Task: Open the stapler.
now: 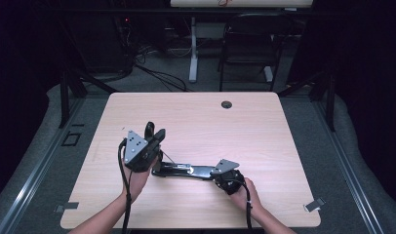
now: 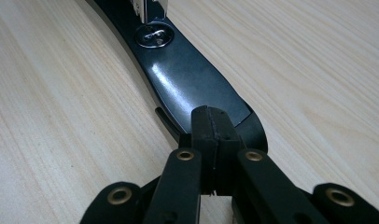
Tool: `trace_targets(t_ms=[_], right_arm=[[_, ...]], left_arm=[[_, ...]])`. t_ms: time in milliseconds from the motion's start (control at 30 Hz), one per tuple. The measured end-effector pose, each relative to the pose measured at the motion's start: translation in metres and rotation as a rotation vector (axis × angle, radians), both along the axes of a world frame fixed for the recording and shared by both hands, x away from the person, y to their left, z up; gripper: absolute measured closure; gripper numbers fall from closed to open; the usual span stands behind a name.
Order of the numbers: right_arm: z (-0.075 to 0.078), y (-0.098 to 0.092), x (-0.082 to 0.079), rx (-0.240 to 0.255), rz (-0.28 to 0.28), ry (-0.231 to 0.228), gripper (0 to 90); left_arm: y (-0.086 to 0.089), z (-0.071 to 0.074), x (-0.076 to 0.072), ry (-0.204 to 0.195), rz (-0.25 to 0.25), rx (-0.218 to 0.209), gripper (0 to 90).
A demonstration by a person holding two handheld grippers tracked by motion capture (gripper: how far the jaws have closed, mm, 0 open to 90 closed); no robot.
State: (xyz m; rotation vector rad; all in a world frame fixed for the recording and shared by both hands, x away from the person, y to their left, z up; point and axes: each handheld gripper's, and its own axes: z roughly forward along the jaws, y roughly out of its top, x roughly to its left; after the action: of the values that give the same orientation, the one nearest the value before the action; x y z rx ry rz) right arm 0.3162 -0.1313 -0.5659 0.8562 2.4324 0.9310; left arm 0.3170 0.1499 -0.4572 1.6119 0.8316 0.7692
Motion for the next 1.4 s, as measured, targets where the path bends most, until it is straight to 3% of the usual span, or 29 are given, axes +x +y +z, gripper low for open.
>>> trace_targets(t_ms=[600,767,867,1400], right_arm=[[0.0,0.0,0.0,-0.001,0.001,0.0,90.0],[0.0,0.0,0.0,-0.003,0.002,0.0,90.0],[0.0,0.0,0.0,-0.006,0.003,0.002,90.0],[0.001,0.001,0.0,-0.01,0.002,0.005,90.0]], left_arm=[[0.016,0.001,-0.001,-0.002,0.045,-0.01,90.0],[0.039,0.0,0.004,0.042,0.126,-0.084,90.0],[0.049,-0.003,0.005,0.057,0.149,-0.094,90.0],[0.051,-0.007,0.01,0.089,0.137,-0.069,90.0]])
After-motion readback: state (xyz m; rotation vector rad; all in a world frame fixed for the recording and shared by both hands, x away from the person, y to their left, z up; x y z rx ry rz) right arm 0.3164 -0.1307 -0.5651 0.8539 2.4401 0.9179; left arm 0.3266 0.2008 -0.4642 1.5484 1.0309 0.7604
